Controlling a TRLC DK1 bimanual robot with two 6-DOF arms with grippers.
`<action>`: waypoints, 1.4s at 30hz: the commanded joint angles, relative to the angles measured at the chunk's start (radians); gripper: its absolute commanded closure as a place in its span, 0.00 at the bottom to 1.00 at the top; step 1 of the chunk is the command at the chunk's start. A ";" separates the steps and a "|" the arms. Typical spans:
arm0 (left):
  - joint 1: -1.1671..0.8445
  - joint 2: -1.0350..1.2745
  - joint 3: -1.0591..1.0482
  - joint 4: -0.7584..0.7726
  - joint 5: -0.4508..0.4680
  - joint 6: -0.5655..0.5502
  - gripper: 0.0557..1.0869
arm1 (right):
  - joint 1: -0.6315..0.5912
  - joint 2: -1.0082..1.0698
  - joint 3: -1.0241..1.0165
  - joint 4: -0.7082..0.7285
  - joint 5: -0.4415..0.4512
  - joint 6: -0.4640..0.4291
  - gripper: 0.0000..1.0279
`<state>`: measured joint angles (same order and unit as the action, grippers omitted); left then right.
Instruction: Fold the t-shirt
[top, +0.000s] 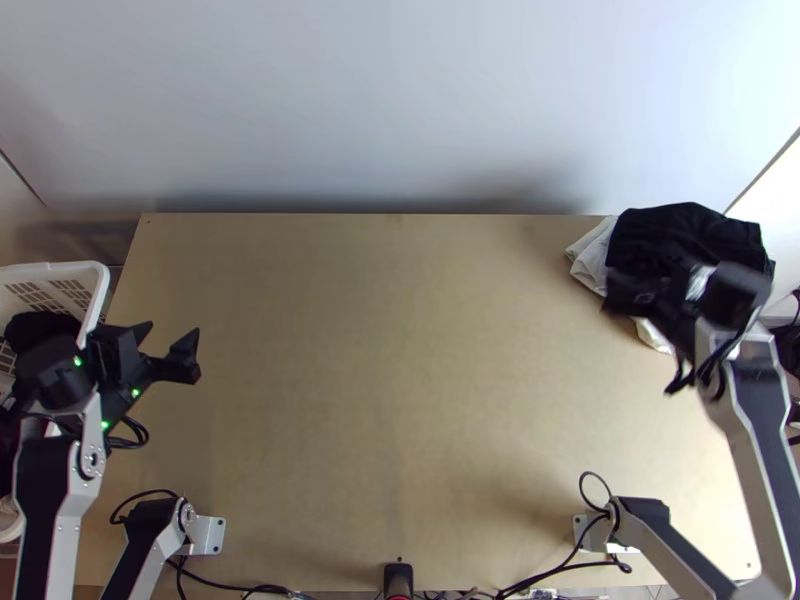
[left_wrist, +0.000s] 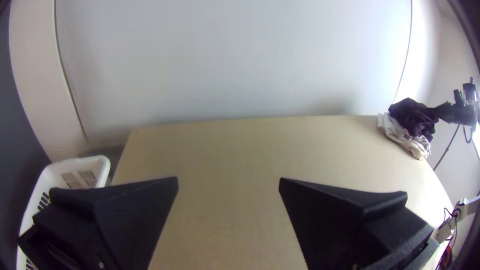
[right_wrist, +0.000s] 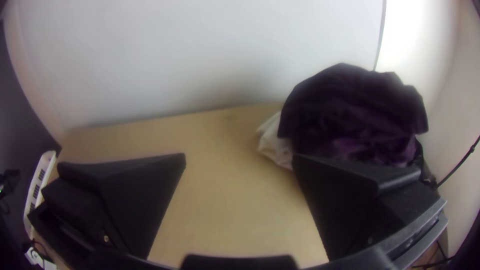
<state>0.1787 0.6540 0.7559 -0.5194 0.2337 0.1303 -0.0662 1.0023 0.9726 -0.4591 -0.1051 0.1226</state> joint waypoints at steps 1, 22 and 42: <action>-0.012 -0.077 -0.153 0.071 -0.037 -0.009 0.05 | 0.121 -0.252 -0.258 -0.001 0.081 0.032 0.04; 0.036 -0.657 -0.510 0.032 -0.119 -0.178 0.05 | 0.190 -1.013 -0.851 0.362 0.317 -0.270 0.04; 0.607 -0.657 -0.507 -0.010 -0.117 -0.083 0.05 | 0.055 -1.002 -0.881 0.223 0.318 0.068 0.04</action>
<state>0.6422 -0.0002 0.2501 -0.5224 0.1146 0.0456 0.0010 0.0101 0.1013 -0.2260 0.2134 0.1551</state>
